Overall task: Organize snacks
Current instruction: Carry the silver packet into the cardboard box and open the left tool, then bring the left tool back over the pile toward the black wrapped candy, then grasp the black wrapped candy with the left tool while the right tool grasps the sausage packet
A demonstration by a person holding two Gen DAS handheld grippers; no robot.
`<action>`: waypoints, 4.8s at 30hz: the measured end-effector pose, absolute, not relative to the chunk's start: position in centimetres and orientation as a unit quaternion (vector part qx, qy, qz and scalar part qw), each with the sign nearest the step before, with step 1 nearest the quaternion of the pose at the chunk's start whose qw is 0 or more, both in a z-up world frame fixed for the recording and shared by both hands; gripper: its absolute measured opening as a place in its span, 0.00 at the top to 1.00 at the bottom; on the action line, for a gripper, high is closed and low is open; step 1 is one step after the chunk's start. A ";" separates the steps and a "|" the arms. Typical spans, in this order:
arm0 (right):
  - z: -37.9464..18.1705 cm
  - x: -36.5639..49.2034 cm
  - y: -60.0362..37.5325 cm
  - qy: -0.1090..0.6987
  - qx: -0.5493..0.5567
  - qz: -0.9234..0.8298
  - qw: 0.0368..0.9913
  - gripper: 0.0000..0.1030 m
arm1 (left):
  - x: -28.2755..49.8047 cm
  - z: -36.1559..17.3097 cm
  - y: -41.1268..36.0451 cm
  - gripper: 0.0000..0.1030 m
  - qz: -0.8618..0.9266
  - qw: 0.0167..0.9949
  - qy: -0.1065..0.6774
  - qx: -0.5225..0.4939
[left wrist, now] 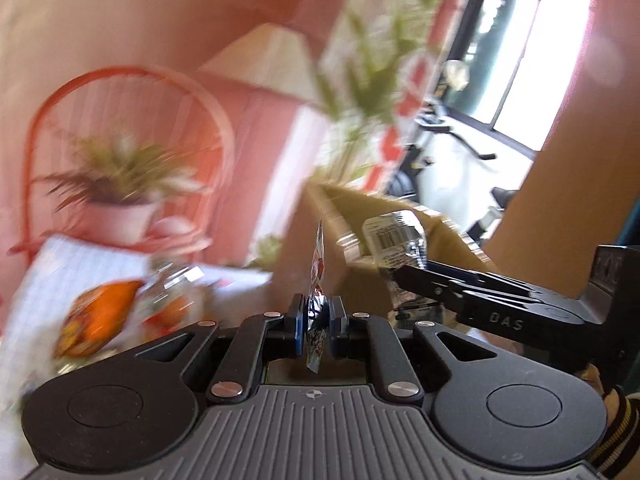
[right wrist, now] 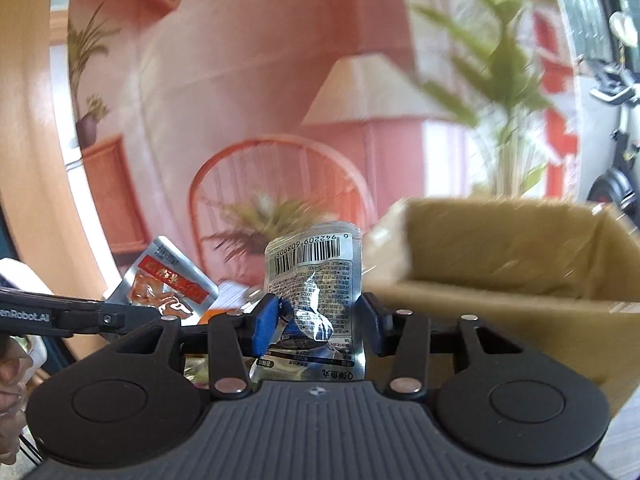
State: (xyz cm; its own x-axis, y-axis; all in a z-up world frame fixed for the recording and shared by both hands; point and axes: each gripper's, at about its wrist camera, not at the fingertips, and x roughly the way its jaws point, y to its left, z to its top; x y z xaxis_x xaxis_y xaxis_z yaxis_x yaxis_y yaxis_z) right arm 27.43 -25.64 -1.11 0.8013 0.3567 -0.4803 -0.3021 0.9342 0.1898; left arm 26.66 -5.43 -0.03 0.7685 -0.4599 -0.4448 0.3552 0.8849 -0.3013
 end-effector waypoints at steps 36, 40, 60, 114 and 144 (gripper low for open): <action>-0.8 31.2 -36.6 0.264 0.107 0.012 0.958 0.37 | 35.5 2.5 -14.5 0.39 -0.241 0.915 0.321 -0.047; -0.2 28.8 -34.1 0.254 0.129 0.049 0.957 0.37 | 31.3 2.7 -8.5 0.38 -0.220 0.918 0.325 -0.050; -9.4 24.3 -19.0 0.388 0.131 0.160 0.898 0.37 | 22.9 -6.7 9.0 0.33 -0.055 0.931 0.346 -0.105; -11.1 35.0 -6.9 0.332 -0.133 0.250 0.900 0.06 | 24.9 -12.5 16.1 0.31 -0.018 0.928 0.337 -0.157; -10.8 32.8 -9.9 0.331 -0.074 0.265 0.903 0.29 | 27.4 -14.9 15.0 0.31 -0.016 0.915 0.376 -0.142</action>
State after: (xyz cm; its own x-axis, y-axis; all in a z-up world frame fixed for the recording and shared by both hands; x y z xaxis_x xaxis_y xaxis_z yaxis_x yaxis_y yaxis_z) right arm 32.85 -9.93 -10.75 0.6408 0.4294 -0.6364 -0.5278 0.8484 0.0410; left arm 27.44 15.01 -14.89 0.7166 -0.1367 -0.6839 -0.0770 0.9591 -0.2725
